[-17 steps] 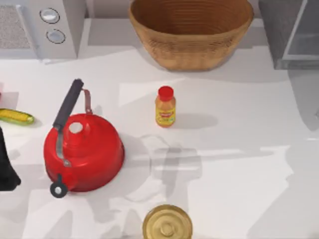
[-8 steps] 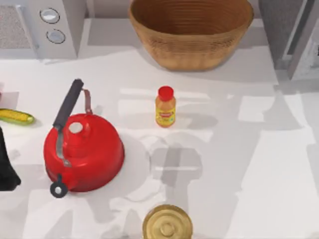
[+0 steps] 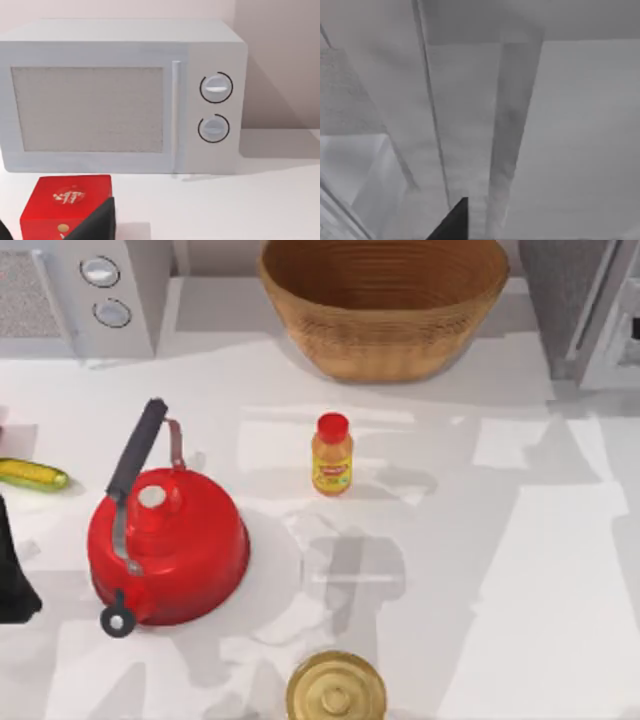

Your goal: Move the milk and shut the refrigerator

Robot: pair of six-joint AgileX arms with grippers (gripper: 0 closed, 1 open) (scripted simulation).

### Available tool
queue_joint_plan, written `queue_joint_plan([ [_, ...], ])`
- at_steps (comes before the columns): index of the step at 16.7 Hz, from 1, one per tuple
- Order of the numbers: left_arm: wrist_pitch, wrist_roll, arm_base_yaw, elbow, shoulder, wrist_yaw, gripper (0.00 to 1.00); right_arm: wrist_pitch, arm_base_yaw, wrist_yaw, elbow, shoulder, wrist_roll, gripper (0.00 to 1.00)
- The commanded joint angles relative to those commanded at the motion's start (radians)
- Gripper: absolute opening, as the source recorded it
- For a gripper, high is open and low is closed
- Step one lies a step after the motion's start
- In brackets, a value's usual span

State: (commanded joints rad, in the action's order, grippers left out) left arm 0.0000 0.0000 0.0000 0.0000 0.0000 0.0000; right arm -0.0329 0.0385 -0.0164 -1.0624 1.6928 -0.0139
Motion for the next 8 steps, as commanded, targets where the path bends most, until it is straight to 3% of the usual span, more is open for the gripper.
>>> queue_joint_plan([
  [8,0.0,0.0,0.0,0.0,0.0,0.0,1.0,0.071,-0.001,0.006,-0.367,0.28,0.003,1.0],
])
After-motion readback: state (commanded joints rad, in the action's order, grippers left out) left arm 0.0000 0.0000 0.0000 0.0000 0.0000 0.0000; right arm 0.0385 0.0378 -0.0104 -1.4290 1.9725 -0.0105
